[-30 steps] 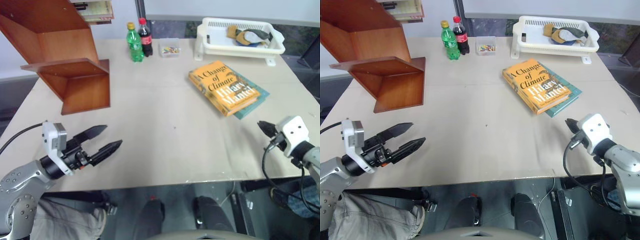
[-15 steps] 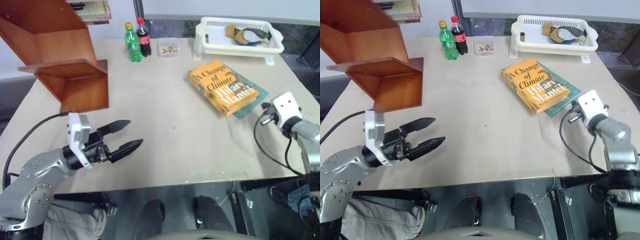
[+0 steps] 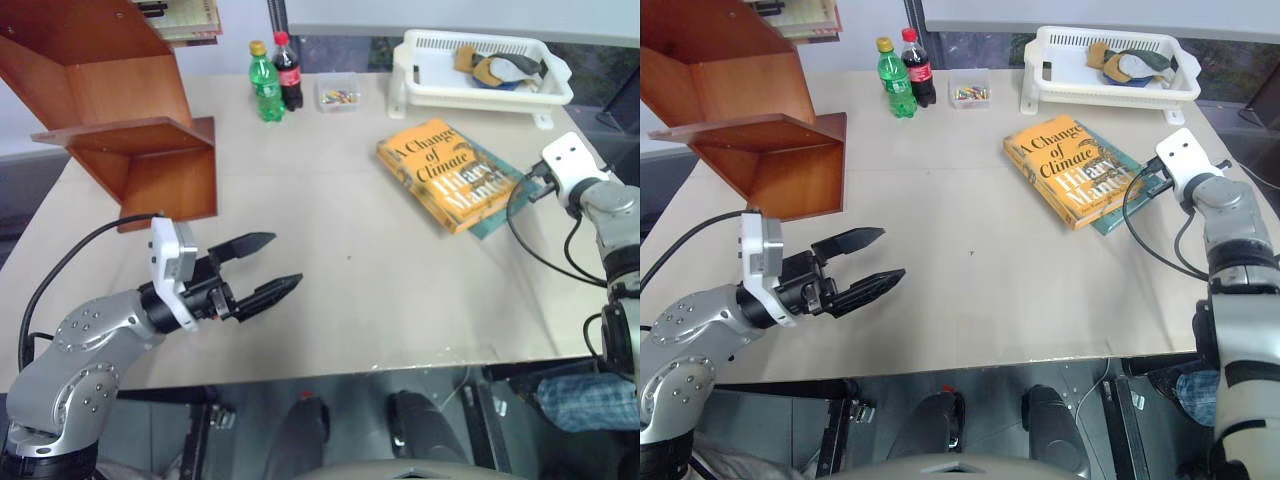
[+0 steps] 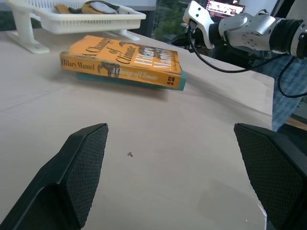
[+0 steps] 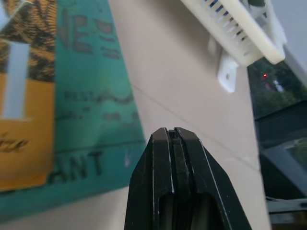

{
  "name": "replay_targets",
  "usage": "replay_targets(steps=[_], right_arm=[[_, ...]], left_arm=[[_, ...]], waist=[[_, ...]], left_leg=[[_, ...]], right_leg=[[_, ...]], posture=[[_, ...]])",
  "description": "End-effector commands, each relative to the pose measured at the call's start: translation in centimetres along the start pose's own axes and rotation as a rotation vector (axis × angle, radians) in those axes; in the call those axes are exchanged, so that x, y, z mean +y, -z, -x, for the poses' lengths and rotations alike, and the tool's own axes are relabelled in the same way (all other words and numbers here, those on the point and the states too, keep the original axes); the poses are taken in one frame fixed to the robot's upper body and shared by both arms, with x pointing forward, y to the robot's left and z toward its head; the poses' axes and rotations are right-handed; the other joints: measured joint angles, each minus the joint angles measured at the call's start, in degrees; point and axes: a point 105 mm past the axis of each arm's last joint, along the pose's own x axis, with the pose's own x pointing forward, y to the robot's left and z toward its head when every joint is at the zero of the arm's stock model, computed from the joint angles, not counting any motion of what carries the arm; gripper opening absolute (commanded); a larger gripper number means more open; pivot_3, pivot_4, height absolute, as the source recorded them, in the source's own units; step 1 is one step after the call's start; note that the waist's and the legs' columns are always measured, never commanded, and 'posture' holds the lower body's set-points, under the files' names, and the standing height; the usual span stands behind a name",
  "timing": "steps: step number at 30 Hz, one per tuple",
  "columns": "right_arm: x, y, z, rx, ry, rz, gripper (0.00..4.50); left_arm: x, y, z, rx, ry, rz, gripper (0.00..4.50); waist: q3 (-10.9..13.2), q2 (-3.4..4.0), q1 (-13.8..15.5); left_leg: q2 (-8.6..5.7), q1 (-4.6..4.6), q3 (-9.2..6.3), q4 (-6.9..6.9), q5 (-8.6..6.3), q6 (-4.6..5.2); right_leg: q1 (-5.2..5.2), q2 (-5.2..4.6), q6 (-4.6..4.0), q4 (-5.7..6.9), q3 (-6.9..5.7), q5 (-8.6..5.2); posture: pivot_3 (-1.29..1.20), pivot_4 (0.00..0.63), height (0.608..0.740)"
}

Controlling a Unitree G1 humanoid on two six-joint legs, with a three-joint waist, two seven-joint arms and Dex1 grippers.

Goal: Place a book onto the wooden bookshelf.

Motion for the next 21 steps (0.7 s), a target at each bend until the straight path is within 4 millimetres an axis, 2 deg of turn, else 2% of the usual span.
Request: replay_targets(steps=[1, 3, 11, 17, 21], right_arm=[[-1.0, -1.0, 0.0, -0.022, 0.035, 0.039, 0.04], [0.0, -0.8, -0.3, -0.012, -0.002, 0.056, 0.04], [3.0, -1.2, -0.9, -0.013, -0.139, 0.092, 0.04], [6.3, -0.8, -0.2, -0.076, -0.368, 0.054, 0.04], [8.3, -0.5, 0.6, -0.128, -0.488, 0.040, 0.04]], left_arm=[[-0.8, -1.0, 0.1, -0.024, 0.007, -0.044, 4.50], [-1.2, -0.6, 0.5, -0.006, 0.019, -0.053, 4.50], [-0.6, -0.8, 0.8, -0.003, -0.003, -0.093, 4.50], [-1.1, -0.3, 0.2, -0.018, -0.008, -0.079, 4.50], [-0.5, -0.4, 0.0, -0.022, -0.005, -0.081, 4.50]], waist=[[0.0, 0.00, 0.0], [0.0, 0.00, 0.0], [0.0, 0.05, -0.1], [0.0, 0.04, -0.1], [0.0, 0.01, -0.2]], left_leg=[[0.00, 0.00, 0.00, -0.01, 0.00, 0.00], [0.00, -0.01, 0.00, 0.00, -0.01, 0.01], [-0.01, 0.06, 0.02, 0.00, -0.01, 0.02], [-0.01, 0.10, 0.04, 0.00, -0.01, 0.02], [0.02, 0.17, 0.01, 0.00, -0.01, 0.02]], right_leg=[[0.00, 0.00, 0.00, 0.00, 0.00, 0.00], [0.00, -0.01, 0.00, -0.01, 0.00, 0.00], [0.00, 0.00, 0.00, 0.06, 0.04, 0.00], [0.04, 0.00, 0.01, 0.05, 0.04, 0.01], [0.12, 0.02, 0.01, 0.06, 0.02, 0.01]], posture=[[0.00, 0.150, 0.740], [0.00, 0.150, 0.740], [0.00, 0.150, 0.740], [0.00, 0.150, 0.740], [0.00, 0.150, 0.740]])
